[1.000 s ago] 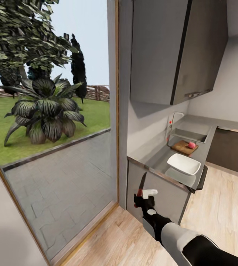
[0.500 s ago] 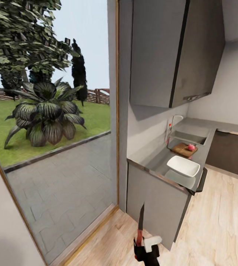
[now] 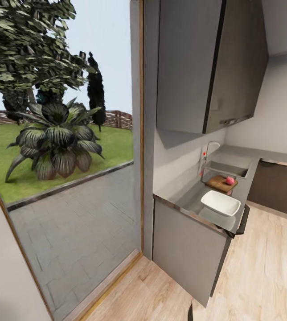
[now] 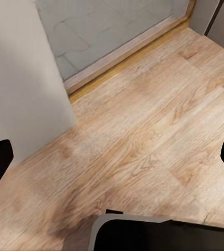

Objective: In the kitchen, take the Vidalia onion out of the sink, dice it on the chopping board with the paring knife, put the diced onion into the bowl on the countertop, then place both the paring knife and the chopping board into the sink.

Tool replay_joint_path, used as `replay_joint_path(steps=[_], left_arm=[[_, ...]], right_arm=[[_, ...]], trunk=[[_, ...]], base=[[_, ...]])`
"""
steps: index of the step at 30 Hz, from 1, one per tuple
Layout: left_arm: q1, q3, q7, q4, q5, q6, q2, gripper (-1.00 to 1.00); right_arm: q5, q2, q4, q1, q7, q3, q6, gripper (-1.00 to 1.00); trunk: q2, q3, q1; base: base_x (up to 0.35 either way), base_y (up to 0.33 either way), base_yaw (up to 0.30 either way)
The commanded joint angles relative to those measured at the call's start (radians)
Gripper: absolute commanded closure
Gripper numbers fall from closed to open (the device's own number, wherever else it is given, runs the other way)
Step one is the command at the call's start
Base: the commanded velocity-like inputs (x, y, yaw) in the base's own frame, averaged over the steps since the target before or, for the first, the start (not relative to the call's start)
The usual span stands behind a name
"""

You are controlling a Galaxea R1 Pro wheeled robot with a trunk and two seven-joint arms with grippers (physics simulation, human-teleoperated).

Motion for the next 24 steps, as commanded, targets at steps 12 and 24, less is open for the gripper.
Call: replay_joint_path(steps=[12, 24], left_arm=[[0.001, 0.009, -0.012, -0.018, -0.011, -0.015, 0.002, -1.0], [0.001, 0.007, -0.012, -0.021, -0.011, -0.04, 0.011, -1.0]], right_arm=[[-0.009, 0.018, -0.015, 0.014, 0.0, 0.008, -0.007, 1.0], [-0.011, 0.016, -0.015, 0.014, 0.0, 0.008, -0.009, 1.0]], trunk=[[0.0, 0.002, 0.0], [0.0, 0.002, 0.0]], base=[[0.0, 0.0, 0.0], [-0.162, -0.156, 0.0]])
